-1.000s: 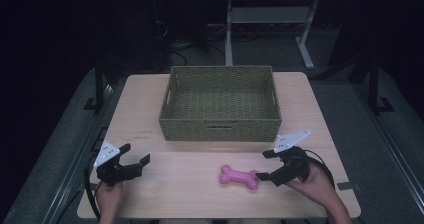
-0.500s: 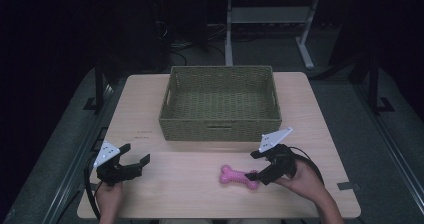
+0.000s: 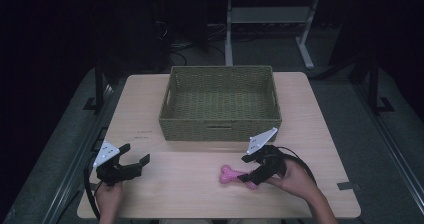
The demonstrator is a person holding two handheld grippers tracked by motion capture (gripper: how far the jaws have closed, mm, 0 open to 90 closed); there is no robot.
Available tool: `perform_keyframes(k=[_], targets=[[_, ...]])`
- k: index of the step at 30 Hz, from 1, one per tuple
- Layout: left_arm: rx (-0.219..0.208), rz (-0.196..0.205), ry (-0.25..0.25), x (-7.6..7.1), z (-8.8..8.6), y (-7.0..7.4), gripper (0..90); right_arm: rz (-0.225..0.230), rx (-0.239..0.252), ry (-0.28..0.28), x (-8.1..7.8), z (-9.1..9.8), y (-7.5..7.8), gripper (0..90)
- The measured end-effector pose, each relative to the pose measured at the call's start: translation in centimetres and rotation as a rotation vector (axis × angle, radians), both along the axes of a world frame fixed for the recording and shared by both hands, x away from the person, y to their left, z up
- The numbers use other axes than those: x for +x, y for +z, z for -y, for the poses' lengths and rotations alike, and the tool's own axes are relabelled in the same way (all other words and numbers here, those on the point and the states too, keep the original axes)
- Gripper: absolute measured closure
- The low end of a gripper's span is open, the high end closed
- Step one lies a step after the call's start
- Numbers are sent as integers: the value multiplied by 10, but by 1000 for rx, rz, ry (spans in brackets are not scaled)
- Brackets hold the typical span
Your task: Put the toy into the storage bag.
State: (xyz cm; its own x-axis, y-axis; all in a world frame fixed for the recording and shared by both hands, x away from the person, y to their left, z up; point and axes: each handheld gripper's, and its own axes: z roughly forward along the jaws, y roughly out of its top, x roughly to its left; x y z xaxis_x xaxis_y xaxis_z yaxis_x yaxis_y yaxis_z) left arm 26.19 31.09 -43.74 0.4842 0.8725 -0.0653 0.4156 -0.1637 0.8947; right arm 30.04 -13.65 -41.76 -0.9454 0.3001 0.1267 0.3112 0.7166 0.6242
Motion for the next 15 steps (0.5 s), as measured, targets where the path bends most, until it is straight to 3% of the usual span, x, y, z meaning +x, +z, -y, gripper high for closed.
perform_keyframes(k=[15], targets=[[1, 0, 2, 0, 0, 0, 128, -21, -44, 19, 2, -8, -13, 379]])
